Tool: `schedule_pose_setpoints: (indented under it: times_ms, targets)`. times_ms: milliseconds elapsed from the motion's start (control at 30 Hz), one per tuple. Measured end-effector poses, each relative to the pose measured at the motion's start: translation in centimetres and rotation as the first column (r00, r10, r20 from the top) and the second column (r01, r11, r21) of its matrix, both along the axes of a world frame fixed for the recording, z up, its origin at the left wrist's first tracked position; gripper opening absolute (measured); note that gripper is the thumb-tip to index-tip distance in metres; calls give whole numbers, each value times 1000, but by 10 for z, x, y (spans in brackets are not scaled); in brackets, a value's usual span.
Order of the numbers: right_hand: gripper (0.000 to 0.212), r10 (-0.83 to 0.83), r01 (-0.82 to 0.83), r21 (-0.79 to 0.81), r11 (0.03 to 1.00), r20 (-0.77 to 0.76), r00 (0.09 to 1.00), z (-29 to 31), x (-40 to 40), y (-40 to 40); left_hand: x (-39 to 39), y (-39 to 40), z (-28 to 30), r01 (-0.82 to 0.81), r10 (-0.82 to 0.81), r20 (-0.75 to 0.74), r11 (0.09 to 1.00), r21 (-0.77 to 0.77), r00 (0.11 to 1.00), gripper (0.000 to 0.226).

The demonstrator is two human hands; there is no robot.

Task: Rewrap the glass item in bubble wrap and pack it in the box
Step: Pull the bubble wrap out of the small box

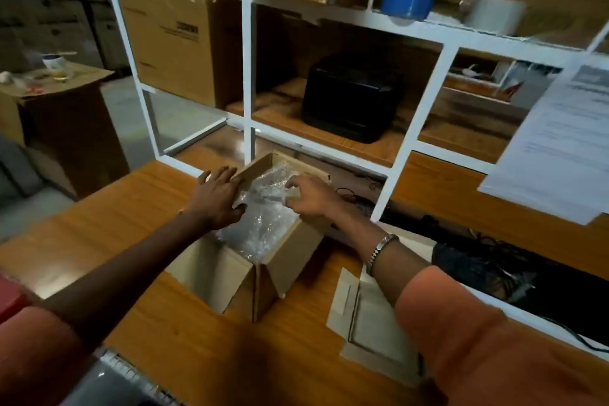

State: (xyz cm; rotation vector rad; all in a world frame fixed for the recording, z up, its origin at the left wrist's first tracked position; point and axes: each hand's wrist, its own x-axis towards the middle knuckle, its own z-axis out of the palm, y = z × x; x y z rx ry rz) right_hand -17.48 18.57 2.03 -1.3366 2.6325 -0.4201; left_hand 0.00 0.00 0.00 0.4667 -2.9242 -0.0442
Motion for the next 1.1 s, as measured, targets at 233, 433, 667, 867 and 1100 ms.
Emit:
schedule_pose_setpoints:
  times_ms: [233, 433, 667, 867, 1100]
  targets:
    - [86, 161, -214, 270, 939, 207, 965, -36, 2, -54, -20, -40, -28, 111, -93, 149, 988, -112, 984, 56]
    - [16, 255, -274, 159, 949, 129, 958, -33, -11, -69, -36, -56, -25, 172, -152, 194, 981, -91, 969, 49]
    - [7, 121, -101, -103, 990, 213, 970, 25, -56, -40, -59, -49, 6, 262, -256, -55, 954, 145, 965, 81]
    - [8, -100, 286, -356, 890, 458, 883, 62, -79, 35, -76, 11, 36, 380, -217, -352, 775, 505, 911, 61]
    - [9, -225, 403, -437, 804, 403, 887, 67, -79, 139, -94, 100, 38, 369, -322, -181, 797, 478, 929, 99]
